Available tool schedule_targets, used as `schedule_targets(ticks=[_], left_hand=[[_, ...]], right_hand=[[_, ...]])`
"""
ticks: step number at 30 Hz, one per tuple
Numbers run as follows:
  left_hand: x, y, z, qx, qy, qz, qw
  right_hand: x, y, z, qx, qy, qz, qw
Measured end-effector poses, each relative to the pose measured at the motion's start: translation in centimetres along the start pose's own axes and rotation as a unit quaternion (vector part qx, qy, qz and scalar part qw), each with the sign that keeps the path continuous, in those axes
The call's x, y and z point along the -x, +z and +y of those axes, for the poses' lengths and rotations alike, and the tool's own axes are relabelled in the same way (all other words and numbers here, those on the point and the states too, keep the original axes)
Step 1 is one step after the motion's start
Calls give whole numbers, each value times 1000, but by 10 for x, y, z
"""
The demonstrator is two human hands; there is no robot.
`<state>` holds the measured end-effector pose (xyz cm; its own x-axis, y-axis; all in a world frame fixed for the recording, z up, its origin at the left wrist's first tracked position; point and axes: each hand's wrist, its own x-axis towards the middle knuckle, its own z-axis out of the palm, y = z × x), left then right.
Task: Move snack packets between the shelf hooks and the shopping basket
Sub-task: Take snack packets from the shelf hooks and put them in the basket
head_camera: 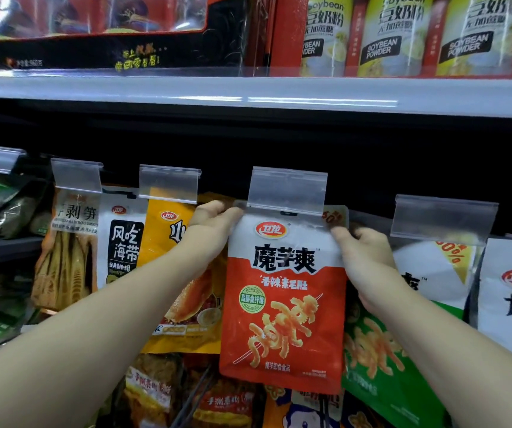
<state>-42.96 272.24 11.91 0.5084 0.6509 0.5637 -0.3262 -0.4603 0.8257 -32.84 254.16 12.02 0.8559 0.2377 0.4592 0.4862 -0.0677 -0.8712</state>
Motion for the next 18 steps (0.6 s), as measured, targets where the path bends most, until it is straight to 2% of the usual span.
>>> schedule_targets(ticks=[3,8,18], left_hand=[[-15,7,-6,-60,-19,32,998],[-26,11,-9,-153,-9,27,988],[-23,4,-14,-246,44,8,968]], right_hand=[[-12,-1,3,83,16,15,996],[-22,-1,3,157,13,18,987],[-7,7,-8,265,-92,55,958]])
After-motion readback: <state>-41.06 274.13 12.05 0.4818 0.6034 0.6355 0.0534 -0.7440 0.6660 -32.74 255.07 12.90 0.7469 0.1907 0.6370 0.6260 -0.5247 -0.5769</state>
